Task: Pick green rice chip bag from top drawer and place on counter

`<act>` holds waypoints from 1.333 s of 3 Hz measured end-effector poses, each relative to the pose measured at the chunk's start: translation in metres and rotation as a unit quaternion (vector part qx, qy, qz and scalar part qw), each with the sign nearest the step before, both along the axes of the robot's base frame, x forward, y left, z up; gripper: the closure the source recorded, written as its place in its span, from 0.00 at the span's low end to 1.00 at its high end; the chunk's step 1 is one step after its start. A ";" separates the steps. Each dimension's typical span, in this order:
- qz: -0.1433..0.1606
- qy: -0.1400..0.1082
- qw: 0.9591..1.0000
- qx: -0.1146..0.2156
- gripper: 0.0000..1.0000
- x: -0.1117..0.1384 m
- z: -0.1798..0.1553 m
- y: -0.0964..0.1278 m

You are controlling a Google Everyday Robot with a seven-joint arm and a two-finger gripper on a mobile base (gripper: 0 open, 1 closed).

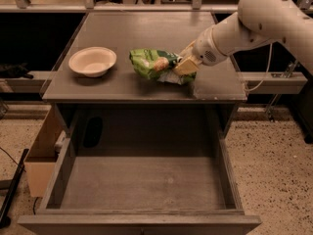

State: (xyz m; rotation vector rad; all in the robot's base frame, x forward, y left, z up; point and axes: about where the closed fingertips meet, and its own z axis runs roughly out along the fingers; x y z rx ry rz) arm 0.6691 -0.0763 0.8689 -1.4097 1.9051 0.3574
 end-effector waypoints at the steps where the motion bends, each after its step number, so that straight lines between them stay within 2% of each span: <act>1: 0.000 0.000 1.000 0.000 0.38 0.000 0.000 0.000; 2: 0.000 0.000 1.000 0.000 0.14 0.000 0.000 0.000; 3: 0.000 0.000 1.000 0.000 0.00 0.000 0.000 0.000; 4: 0.000 0.000 1.000 0.000 0.00 0.000 0.000 0.000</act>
Offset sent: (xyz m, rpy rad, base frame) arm 0.0000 0.0000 0.0000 0.0000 0.0000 0.0001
